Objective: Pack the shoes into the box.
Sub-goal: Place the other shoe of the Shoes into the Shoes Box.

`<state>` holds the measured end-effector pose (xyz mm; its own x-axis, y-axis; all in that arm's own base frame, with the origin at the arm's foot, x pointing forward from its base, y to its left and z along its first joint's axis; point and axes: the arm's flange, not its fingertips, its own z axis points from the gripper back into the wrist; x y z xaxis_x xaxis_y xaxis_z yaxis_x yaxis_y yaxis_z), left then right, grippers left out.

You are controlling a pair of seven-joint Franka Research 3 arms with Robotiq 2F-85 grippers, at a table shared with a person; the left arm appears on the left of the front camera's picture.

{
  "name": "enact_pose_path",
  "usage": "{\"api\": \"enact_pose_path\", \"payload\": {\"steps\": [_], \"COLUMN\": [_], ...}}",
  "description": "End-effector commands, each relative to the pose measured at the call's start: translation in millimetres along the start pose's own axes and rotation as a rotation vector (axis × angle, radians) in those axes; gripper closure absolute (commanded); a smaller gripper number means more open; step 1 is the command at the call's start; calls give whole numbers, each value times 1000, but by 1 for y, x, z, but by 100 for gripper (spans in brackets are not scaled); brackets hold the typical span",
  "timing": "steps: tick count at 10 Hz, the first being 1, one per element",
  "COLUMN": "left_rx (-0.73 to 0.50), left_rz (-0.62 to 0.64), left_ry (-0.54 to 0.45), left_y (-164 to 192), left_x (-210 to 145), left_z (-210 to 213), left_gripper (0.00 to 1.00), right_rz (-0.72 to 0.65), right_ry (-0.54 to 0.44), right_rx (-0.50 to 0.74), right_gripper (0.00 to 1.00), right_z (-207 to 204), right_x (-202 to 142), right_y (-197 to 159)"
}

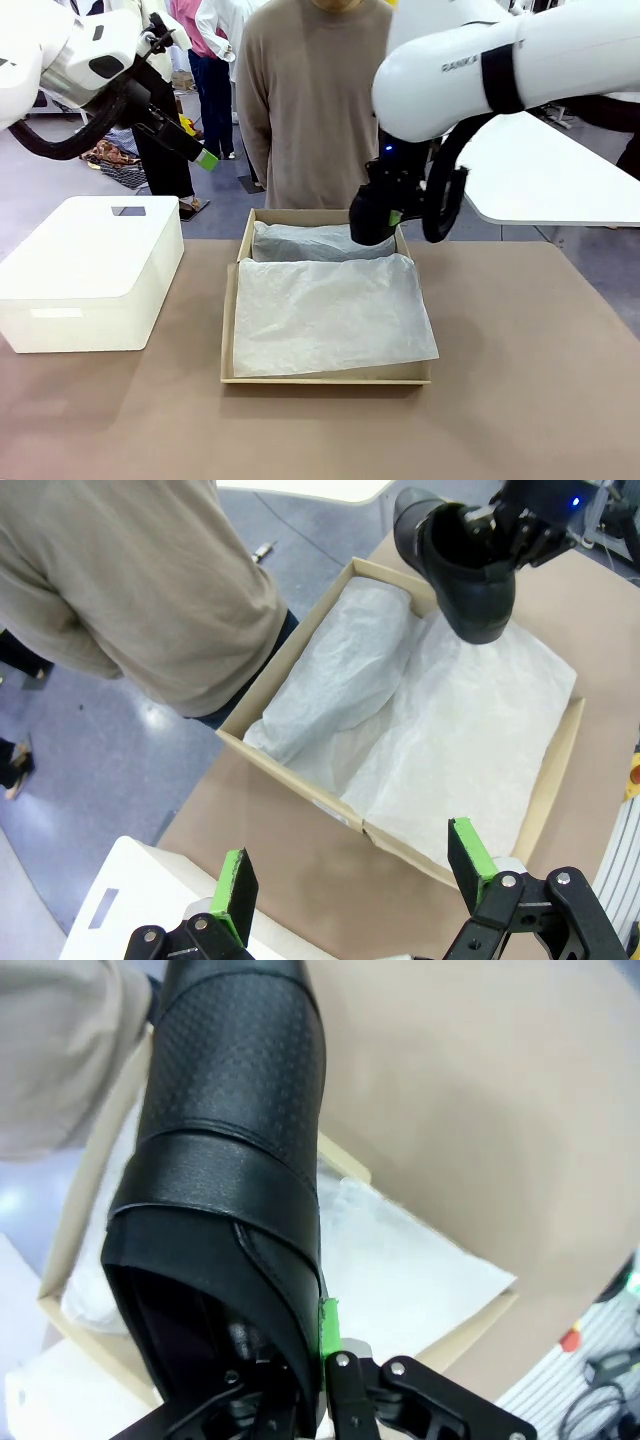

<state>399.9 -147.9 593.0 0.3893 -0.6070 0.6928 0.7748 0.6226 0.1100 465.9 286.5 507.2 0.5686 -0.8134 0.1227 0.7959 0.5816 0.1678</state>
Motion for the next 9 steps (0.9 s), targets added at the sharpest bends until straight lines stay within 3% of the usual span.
{"api": "enact_pose_path", "payload": {"steps": [1,4,5,9], "left_rx": [-17,-17,-17,-17], "left_rz": [-8,-8,-8,-8], "left_ry": [-15,-15,-15,-15], "left_y": [2,2,2,2], "left_x": [-2,-2,-2,-2], "left_z": [0,0,0,0], "left_gripper": [0,0,0,0], "right_rz": [-75,-94,-66,-66], "right_ry": [-31,20,25,25], "right_rx": [42,53,28,28], "right_gripper": [100,100,100,100], "right_z": [0,-3,-8,-8], "right_x": [-23,-39,-36,-36], "right_y": [35,52,34,34]}}
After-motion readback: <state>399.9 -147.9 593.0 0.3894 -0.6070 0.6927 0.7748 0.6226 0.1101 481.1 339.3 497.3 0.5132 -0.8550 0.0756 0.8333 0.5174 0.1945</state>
